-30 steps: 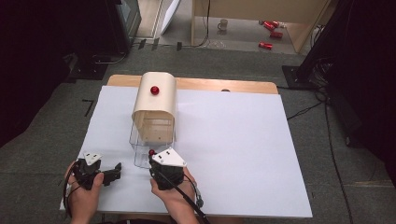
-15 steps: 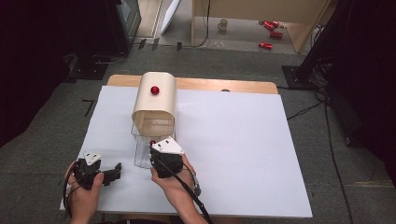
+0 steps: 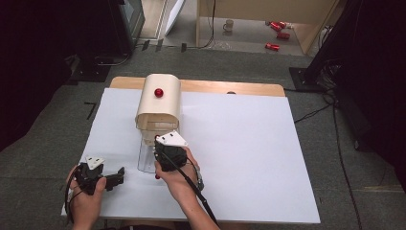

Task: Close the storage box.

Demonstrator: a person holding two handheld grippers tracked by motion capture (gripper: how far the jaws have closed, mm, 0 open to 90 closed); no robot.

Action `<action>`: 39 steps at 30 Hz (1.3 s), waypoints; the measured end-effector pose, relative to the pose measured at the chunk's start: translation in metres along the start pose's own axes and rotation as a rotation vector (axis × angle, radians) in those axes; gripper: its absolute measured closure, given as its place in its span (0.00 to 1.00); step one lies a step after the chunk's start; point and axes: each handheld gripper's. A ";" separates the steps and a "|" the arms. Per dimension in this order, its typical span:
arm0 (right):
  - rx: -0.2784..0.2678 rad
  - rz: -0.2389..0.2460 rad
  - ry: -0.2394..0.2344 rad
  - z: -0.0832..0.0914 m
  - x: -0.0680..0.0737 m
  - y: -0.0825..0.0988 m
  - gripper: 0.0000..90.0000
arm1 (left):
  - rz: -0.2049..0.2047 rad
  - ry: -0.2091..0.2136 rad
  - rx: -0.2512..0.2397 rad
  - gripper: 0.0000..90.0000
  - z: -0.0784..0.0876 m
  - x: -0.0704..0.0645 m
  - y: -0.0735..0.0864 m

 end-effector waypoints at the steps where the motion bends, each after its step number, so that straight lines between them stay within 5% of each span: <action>1: -0.003 0.002 0.003 -0.001 -0.001 -0.001 0.91 | 0.000 0.000 0.000 0.00 0.000 0.000 0.000; 16: -0.001 -0.003 0.010 -0.013 -0.008 -0.010 0.87 | 0.003 -0.001 -0.006 0.00 0.000 0.000 0.000; 18: -0.003 -0.003 -0.003 -0.013 -0.008 -0.009 0.78 | 0.004 -0.001 -0.007 0.00 -0.001 0.000 0.000; 20: -0.007 -0.009 -0.030 -0.011 -0.008 -0.008 0.63 | 0.000 -0.001 -0.003 0.00 0.000 0.000 0.000; 25: 0.025 0.010 -0.009 -0.007 -0.002 -0.005 0.19 | 0.000 0.000 0.000 0.00 0.000 0.000 0.000; 29: 0.071 -0.014 -0.032 -0.004 -0.001 0.000 0.00 | -0.001 0.000 0.000 0.00 0.000 0.000 0.000; 39: 0.092 -0.008 -0.022 0.007 0.006 0.023 0.00 | 0.000 0.000 0.000 0.00 0.000 0.000 0.000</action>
Point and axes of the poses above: each handheld gripper's, and its own axes: z roughly backward along the jaws, y roughly out of its underside, x roughly to its left, and after that the axes turned 7 degrees about x, right-handed
